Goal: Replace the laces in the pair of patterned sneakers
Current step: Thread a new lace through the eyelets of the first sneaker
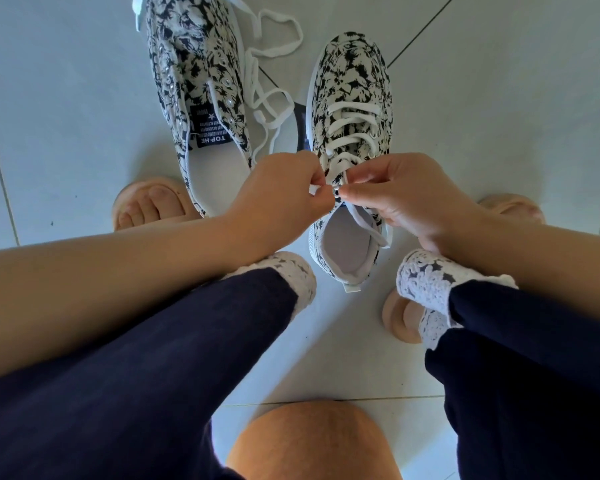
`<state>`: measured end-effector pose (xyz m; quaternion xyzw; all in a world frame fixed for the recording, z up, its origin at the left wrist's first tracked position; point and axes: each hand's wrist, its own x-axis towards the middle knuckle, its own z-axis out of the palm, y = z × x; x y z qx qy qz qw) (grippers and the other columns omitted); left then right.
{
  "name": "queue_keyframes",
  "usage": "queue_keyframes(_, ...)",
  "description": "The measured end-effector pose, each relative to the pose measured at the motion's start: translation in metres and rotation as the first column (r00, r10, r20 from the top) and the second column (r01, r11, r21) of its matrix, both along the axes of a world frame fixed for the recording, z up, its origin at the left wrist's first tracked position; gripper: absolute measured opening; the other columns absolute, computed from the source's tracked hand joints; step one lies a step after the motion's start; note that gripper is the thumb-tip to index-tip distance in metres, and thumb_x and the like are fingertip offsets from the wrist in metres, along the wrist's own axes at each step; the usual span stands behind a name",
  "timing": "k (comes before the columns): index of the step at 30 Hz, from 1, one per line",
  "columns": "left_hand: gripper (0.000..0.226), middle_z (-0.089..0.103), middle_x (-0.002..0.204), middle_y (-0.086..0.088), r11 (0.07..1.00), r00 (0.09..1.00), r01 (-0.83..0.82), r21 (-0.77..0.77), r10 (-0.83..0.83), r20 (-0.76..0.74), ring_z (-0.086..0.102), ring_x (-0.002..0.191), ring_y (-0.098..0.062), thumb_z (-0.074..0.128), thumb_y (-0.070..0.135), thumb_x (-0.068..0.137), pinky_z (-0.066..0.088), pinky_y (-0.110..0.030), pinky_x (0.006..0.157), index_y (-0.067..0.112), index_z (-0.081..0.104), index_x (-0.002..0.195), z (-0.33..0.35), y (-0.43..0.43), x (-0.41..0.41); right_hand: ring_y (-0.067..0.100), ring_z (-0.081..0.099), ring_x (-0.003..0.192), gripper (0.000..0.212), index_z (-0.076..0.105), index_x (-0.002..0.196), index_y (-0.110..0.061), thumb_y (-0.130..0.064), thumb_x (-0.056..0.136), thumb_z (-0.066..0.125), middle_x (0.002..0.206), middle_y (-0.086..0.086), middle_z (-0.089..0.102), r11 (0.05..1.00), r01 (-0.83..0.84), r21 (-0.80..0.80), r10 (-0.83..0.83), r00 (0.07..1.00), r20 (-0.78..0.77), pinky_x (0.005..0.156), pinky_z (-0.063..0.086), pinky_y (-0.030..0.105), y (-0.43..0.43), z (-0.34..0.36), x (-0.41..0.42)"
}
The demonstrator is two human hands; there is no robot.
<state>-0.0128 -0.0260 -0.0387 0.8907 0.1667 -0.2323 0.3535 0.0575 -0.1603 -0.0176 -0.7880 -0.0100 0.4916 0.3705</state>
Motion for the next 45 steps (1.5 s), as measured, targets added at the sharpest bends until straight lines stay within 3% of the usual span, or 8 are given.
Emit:
queue_keyframes(4,0.016,0.062,0.083,-0.002,0.999,0.999,0.042,0.01,-0.042,0.007,0.058,0.075,-0.021,0.049,0.029,0.09,0.045,-0.031,0.069,0.015,0.057,0.093,-0.001,0.0,-0.002,-0.01,0.044,0.035,0.012,0.07,0.088,-0.016,-0.021,0.078,0.073,0.045,-0.023,0.055,0.999,0.049,-0.024,-0.048,0.998,0.041,0.077,0.043,0.027,-0.002,-0.007,-0.004)
queue_keyframes(9,0.019,0.066,0.091,-0.001,0.999,0.996,0.033,0.03,-0.036,0.08,0.063,0.081,-0.026,0.049,0.027,0.092,0.05,-0.039,0.078,0.013,0.059,0.099,-0.002,0.01,0.003,-0.001,0.04,0.032,0.003,0.066,0.078,-0.014,-0.012,0.081,0.067,0.063,-0.011,0.061,0.999,0.023,-0.034,-0.021,0.998,0.054,0.052,0.04,0.02,0.0,-0.008,-0.004)
queue_keyframes(14,0.019,0.061,0.09,0.004,1.0,0.995,0.009,0.03,-0.012,0.099,0.059,0.078,-0.021,0.05,0.029,0.091,0.046,-0.032,0.075,0.014,0.06,0.098,-0.004,0.011,0.005,0.007,0.039,0.039,0.023,0.062,0.079,0.011,-0.012,0.081,0.062,0.054,0.012,0.052,0.998,-0.023,-0.064,0.03,0.992,0.119,0.059,0.043,0.025,0.001,-0.015,-0.007)
queue_keyframes(18,0.017,0.059,0.087,0.008,0.998,0.993,0.06,0.029,-0.062,0.096,0.056,0.073,-0.016,0.05,0.031,0.092,0.039,-0.026,0.069,0.017,0.059,0.098,-0.005,0.01,0.002,0.015,0.047,0.049,0.03,0.063,0.08,0.012,-0.018,0.083,0.065,0.066,0.027,0.062,0.999,-0.037,-0.03,0.04,0.992,0.117,0.059,0.047,0.025,0.001,-0.016,-0.006)
queue_keyframes(24,0.018,0.068,0.094,0.002,0.991,0.986,0.13,0.012,-0.13,0.101,0.058,0.075,-0.017,0.052,0.031,0.09,0.048,-0.037,0.078,0.017,0.061,0.097,-0.007,0.01,-0.004,0.012,0.057,0.051,0.013,0.066,0.082,0.004,-0.009,0.081,0.065,0.072,0.018,0.068,0.998,-0.019,-0.058,0.023,0.997,0.079,0.059,0.051,0.024,0.001,-0.018,-0.003)
queue_keyframes(28,0.018,0.068,0.097,0.002,0.985,0.981,0.173,0.009,-0.173,0.083,0.049,0.074,-0.01,0.051,0.029,0.09,0.046,-0.031,0.079,0.017,0.062,0.099,-0.006,0.009,-0.005,0.009,0.059,0.051,0.002,0.066,0.081,-0.004,-0.006,0.081,0.065,0.068,0.013,0.067,0.999,-0.01,-0.051,0.012,0.999,0.037,0.056,0.05,0.019,0.001,-0.015,-0.004)
queue_keyframes(39,0.018,0.066,0.092,-0.003,0.97,0.971,0.238,0.054,-0.239,0.015,0.057,0.084,-0.019,0.049,0.029,0.09,0.046,-0.035,0.077,0.017,0.061,0.098,0.003,0.007,0.004,0.002,0.062,0.052,0.006,0.067,0.09,-0.008,-0.007,0.084,0.065,0.07,0.001,0.066,1.0,0.004,0.022,-0.003,0.998,-0.062,0.052,0.049,0.012,-0.001,-0.007,0.002)
queue_keyframes(45,0.022,0.057,0.082,-0.005,0.873,0.89,0.448,0.19,-0.455,-0.009,0.051,0.074,-0.022,0.041,0.024,0.094,0.036,-0.032,0.061,0.011,0.057,0.1,0.011,0.008,0.021,0.007,0.068,0.061,0.016,0.067,0.094,-0.006,0.004,0.083,0.061,0.081,0.011,0.069,0.997,-0.028,0.067,0.036,0.992,-0.117,0.053,0.05,0.013,-0.003,-0.005,0.007)
